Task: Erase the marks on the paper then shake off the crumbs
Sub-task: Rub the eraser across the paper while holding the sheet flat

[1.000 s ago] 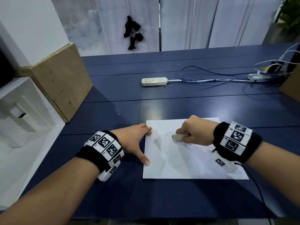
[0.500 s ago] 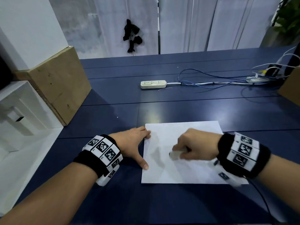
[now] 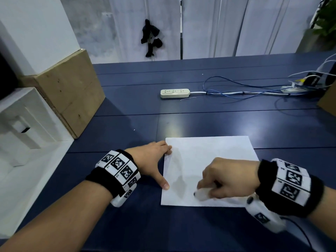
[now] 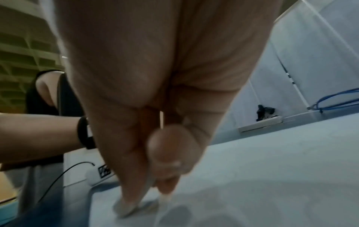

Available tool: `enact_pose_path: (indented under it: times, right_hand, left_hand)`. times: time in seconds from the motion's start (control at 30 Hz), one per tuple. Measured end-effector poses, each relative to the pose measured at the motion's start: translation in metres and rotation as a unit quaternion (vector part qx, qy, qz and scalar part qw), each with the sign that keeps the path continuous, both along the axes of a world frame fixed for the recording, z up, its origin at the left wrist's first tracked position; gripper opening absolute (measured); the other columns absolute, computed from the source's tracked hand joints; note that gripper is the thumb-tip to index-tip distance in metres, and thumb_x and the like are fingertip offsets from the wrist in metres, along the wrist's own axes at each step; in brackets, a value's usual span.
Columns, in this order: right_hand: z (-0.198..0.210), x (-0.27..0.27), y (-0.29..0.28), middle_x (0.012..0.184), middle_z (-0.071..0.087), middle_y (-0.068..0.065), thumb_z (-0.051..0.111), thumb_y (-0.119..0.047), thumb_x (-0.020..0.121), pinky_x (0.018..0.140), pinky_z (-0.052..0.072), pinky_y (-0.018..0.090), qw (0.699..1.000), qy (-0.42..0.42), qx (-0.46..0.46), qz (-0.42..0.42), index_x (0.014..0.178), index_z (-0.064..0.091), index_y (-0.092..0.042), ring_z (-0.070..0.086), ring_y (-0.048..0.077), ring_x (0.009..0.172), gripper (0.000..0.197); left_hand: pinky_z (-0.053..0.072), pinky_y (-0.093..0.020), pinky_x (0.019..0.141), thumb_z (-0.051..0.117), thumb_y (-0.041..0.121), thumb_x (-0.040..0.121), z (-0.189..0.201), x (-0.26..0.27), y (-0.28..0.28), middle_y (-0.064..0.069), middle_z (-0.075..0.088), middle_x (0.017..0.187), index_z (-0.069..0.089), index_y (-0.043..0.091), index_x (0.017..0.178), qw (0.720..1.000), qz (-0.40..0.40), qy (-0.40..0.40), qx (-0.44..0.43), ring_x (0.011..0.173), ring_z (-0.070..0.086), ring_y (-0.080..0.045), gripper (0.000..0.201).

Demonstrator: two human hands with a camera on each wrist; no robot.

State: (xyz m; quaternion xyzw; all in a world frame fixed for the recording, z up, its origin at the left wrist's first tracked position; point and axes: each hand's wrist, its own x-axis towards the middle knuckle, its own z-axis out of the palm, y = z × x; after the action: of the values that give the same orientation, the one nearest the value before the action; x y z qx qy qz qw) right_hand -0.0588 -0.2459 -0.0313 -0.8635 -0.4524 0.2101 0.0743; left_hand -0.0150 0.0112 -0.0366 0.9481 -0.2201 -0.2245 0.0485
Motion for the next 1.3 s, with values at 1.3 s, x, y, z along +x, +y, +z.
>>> enact_pose_path:
  times: [1.3]
  right_hand:
    - [0.003, 0.002, 0.000, 0.080, 0.067, 0.000, 0.054, -0.046, 0.088, 0.068, 0.045, 0.018, 1.000, 0.017, -0.007, -0.024, 0.109, 0.070, -0.028, 0.055, 0.012, 0.072, 0.033]
  left_hand:
    - [0.032, -0.028, 0.112, 0.087, 0.065, 0.053, -0.002, 0.000, 0.001, 0.024, 0.028, 0.121, 0.036, 0.020, 0.144, 1.000, -0.005, -0.003, -0.006, 0.129, 0.035, -0.008, 0.114]
